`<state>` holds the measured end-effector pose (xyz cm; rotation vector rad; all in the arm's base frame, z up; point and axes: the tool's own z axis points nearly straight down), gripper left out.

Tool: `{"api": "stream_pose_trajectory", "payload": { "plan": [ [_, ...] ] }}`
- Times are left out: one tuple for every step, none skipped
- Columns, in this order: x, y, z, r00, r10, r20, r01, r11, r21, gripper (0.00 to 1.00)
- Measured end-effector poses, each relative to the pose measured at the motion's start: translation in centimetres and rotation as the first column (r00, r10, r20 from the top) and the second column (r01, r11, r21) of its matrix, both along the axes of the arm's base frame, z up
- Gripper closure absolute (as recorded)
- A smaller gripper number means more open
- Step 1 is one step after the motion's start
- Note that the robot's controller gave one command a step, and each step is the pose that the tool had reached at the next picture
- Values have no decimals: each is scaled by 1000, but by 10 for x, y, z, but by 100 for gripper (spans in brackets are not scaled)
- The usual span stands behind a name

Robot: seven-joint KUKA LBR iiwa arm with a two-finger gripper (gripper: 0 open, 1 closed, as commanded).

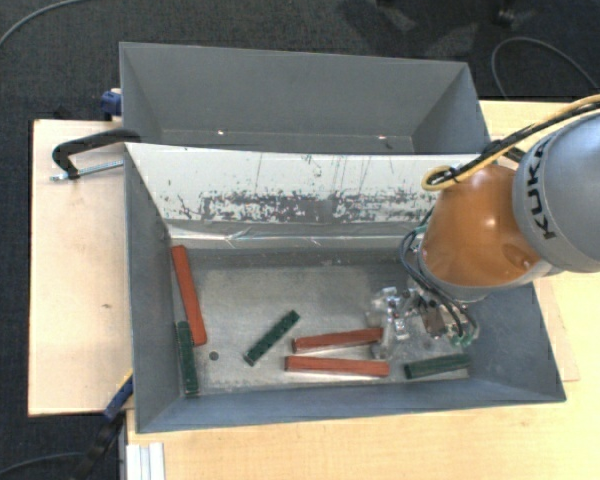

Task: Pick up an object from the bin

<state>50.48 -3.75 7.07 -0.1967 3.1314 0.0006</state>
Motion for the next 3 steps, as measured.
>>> {"api": "stream_pose_trajectory", "payload": {
  "plan": [
    [44, -17, 130, 998, -61, 12, 61, 998, -1, 100],
    [42, -17, 125, 998, -61, 2, 61, 998, 0, 0],
    [43, -21, -3, 964, 266, -7, -266, 964, 2, 0]
  ]
}}
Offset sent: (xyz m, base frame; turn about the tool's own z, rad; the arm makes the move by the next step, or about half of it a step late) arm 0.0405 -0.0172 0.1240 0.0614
